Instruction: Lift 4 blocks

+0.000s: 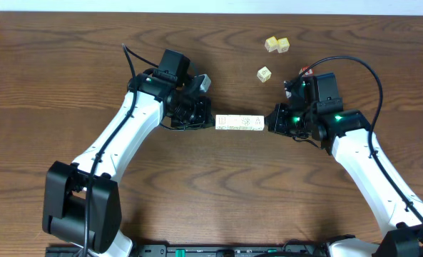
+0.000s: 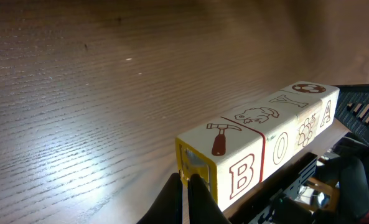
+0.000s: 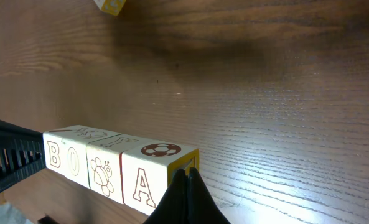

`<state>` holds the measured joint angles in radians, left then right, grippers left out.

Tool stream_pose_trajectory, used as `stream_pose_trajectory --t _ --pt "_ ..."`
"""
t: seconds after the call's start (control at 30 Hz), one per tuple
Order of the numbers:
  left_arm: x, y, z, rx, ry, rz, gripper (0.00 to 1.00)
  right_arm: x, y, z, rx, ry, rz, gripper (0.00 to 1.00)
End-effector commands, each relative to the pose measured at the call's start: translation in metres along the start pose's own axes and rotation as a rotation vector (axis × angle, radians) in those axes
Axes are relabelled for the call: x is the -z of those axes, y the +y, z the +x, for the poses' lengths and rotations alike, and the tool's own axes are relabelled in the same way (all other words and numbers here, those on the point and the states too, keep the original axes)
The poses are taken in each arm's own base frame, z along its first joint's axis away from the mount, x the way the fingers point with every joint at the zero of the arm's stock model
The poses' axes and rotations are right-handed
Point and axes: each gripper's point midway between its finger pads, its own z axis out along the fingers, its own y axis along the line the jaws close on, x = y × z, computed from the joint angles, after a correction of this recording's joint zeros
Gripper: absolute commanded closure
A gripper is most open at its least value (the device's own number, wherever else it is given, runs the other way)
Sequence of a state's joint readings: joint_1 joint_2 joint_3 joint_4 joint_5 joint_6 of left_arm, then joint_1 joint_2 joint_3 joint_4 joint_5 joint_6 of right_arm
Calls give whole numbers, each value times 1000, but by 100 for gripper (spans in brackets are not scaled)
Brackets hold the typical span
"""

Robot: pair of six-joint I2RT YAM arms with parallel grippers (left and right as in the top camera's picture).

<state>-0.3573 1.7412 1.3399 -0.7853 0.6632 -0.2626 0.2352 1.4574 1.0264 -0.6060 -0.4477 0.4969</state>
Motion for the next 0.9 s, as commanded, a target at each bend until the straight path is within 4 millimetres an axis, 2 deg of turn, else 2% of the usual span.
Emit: stream_pose_trajectory --t 0.0,0.87 --pt "-4 -16 8 -14 33 62 93 6 31 5 27 20 -99 99" --pt "-5 -17 4 -17 19 66 93 -2 29 7 6 37 -93 99"
